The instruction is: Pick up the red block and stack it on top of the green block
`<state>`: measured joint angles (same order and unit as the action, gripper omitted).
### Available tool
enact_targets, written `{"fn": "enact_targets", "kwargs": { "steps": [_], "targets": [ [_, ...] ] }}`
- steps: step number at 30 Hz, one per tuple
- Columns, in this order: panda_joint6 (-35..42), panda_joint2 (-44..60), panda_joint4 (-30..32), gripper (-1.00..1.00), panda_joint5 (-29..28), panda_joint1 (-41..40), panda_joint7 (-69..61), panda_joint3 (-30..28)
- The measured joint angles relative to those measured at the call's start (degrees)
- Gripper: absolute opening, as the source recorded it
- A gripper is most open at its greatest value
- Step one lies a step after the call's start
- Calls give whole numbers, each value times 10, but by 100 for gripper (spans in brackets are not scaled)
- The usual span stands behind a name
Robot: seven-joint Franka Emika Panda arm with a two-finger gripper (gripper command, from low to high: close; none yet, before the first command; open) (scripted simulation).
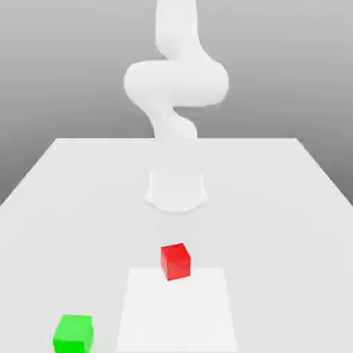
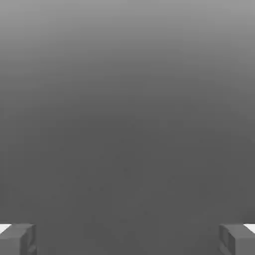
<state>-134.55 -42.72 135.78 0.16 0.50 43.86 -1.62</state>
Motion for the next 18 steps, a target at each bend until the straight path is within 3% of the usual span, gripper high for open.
{"fn": "enact_targets", "kwargs": {
  "steps": [18],
  "targets": [
    [-275,327,349,0,-19,45,-150,-46]
  ]
}}
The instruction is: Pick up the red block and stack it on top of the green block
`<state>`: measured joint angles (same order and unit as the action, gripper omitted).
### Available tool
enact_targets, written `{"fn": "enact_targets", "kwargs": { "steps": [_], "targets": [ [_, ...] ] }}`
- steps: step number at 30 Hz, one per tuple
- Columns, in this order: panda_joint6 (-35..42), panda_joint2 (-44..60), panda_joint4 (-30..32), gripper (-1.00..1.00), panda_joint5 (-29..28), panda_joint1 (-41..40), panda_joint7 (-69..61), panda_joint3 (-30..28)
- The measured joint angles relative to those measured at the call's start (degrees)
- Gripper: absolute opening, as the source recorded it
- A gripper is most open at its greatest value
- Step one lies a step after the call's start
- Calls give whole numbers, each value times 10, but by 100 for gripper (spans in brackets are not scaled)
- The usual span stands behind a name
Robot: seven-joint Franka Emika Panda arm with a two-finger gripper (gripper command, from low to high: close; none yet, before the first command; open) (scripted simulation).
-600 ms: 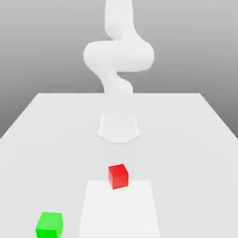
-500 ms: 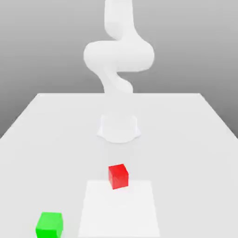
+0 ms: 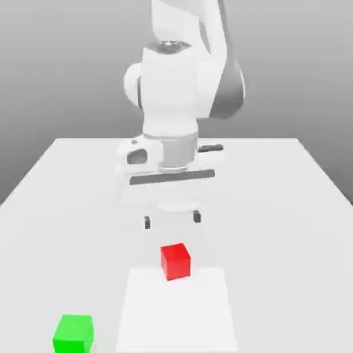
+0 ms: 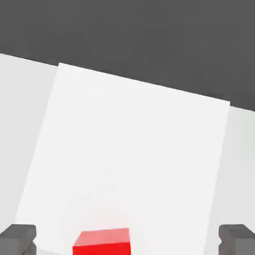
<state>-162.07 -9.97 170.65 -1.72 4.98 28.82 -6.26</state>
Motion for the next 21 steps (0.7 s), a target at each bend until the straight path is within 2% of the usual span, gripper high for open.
{"fn": "enact_targets", "kwargs": {
  "steps": [11,16,19,20,21],
  "targets": [
    [-85,109,-12,0,103,37,-82,-7],
    [-127,155,-17,0,155,22,-118,23],
    [-154,182,-16,0,163,6,-121,42],
    [-162,191,-16,-100,164,3,-121,46],
    [-162,191,-16,-100,164,3,-121,46]
  ]
}}
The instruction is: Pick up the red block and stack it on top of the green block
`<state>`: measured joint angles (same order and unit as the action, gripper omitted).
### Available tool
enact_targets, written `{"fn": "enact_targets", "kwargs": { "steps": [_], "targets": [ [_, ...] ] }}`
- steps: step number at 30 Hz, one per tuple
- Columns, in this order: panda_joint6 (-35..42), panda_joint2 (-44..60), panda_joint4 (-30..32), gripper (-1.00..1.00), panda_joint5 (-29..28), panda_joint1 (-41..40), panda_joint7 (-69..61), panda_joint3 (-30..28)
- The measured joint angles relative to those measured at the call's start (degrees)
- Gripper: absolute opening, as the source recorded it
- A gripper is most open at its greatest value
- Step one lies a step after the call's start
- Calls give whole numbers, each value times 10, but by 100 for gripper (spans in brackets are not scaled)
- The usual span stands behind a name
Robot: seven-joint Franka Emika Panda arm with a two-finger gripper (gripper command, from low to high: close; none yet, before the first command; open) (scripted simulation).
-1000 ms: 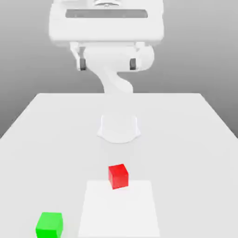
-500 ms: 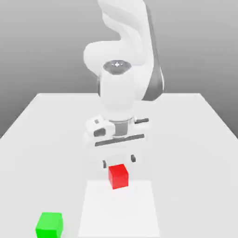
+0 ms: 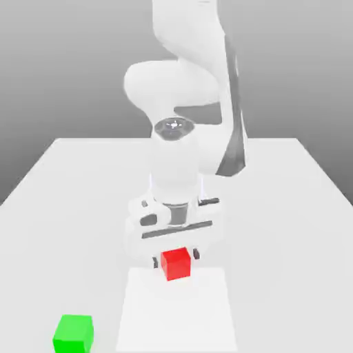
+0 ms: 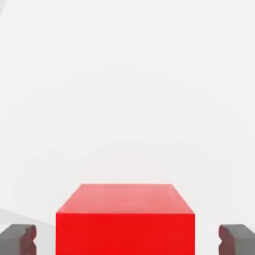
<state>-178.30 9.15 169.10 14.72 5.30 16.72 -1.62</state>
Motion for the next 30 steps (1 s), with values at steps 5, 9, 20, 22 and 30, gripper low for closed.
{"fn": "enact_targets", "kwargs": {
  "steps": [5,9,20,22,30],
  "targets": [
    [-4,4,0,-100,-1,-2,2,2],
    [19,-20,-1,-100,-10,0,5,-5],
    [108,-119,10,-100,-100,-6,68,-26],
    [122,-136,14,-100,-117,-8,80,-28],
    [175,-169,-6,-100,-193,-58,143,-20]
  ]
}}
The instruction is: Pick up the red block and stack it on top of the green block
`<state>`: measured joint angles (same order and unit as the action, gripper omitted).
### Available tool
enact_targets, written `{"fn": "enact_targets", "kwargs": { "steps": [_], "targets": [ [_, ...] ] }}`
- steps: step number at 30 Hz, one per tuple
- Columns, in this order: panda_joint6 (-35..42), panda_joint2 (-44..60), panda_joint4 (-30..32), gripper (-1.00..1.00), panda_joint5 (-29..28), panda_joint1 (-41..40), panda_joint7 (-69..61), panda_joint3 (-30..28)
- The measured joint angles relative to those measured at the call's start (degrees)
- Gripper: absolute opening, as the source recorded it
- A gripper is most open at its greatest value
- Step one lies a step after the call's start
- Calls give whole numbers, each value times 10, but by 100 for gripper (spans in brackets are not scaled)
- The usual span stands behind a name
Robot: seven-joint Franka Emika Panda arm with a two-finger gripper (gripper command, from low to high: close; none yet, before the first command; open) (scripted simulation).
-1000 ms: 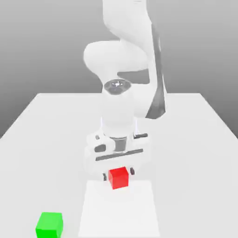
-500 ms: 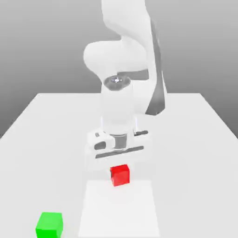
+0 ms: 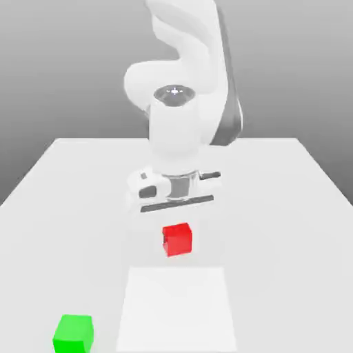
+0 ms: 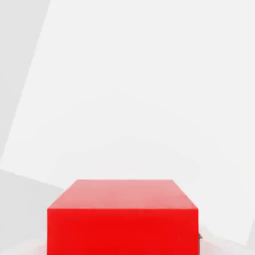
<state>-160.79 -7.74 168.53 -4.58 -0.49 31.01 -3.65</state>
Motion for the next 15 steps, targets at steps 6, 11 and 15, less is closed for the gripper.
{"fn": "enact_targets", "kwargs": {
  "steps": [6,11,15],
  "targets": [
    [60,65,-126,-100,-29,-57,47,-29],
    [105,125,-230,-100,8,-83,46,-40],
    [138,175,-312,-100,60,-106,29,-40]
  ]
}}
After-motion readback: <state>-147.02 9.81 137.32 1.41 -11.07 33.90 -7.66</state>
